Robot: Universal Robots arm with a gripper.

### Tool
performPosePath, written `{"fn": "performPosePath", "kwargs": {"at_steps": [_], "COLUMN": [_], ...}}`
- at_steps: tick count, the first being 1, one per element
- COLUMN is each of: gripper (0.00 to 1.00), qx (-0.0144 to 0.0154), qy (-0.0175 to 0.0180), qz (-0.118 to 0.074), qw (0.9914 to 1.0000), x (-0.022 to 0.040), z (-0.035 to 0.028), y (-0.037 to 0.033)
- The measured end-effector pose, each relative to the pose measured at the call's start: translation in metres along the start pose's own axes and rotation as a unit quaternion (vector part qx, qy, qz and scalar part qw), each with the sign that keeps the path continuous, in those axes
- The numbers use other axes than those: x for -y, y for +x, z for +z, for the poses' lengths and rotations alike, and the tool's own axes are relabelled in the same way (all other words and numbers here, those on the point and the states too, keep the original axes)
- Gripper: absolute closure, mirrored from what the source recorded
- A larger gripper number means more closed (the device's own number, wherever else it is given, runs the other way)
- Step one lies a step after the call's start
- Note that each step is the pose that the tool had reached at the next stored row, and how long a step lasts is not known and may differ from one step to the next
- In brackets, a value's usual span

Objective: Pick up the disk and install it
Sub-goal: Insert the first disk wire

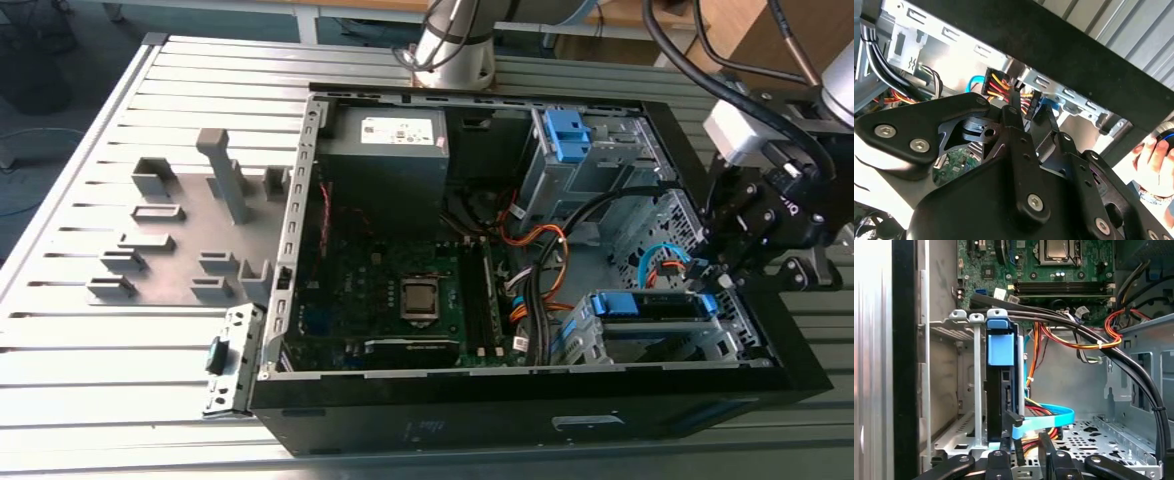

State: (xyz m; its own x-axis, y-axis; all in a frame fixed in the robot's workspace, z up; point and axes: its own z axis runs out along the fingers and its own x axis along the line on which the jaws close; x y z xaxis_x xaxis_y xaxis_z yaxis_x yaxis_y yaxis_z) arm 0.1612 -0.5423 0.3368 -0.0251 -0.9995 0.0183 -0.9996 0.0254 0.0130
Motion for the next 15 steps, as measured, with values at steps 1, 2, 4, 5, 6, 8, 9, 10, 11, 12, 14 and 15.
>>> {"fn": "performPosePath", "kwargs": {"at_steps": [1, 2, 4, 5, 6, 8, 9, 10, 11, 12, 14, 15], "gripper": [0.65, 0.65, 0.65, 0.65, 0.65, 0.65, 0.65, 0.65, 0.66, 0.66, 0.78, 0.78], "qx": [0.0, -0.0001, -0.0002, -0.0002, -0.0002, -0.0001, -0.0001, -0.0001, -0.0001, -0.0001, -0.0001, -0.0001], "qy": [0.0, 0.0, 0.0, 0.0, 0.0, 0.0, 0.0, 0.0, 0.0, 0.0, 0.0, 0.0], "qz": [0.0, 0.0, 0.0, 0.0, 0.0, 0.0, 0.0, 0.0, 0.0, 0.0, 0.0, 0.0], "qw": [1.0, 1.0, 1.0, 1.0, 1.0, 1.0, 1.0, 1.0, 1.0, 1.0, 1.0, 1.0], "x": [0.0008, 0.0011, 0.0011, 0.0011, 0.0012, 0.0012, 0.0012, 0.0013, 0.0013, 0.0013, 0.0013, 0.0013], "z": [0.0007, 0.001, 0.0009, 0.0009, 0.001, 0.0011, 0.001, 0.0011, 0.0011, 0.0011, 0.0011, 0.0011], "y": [-0.0005, -0.0007, -0.0007, -0.0007, -0.0007, -0.0007, -0.0007, -0.0007, -0.0007, -0.0007, -0.0007, -0.0007]}}
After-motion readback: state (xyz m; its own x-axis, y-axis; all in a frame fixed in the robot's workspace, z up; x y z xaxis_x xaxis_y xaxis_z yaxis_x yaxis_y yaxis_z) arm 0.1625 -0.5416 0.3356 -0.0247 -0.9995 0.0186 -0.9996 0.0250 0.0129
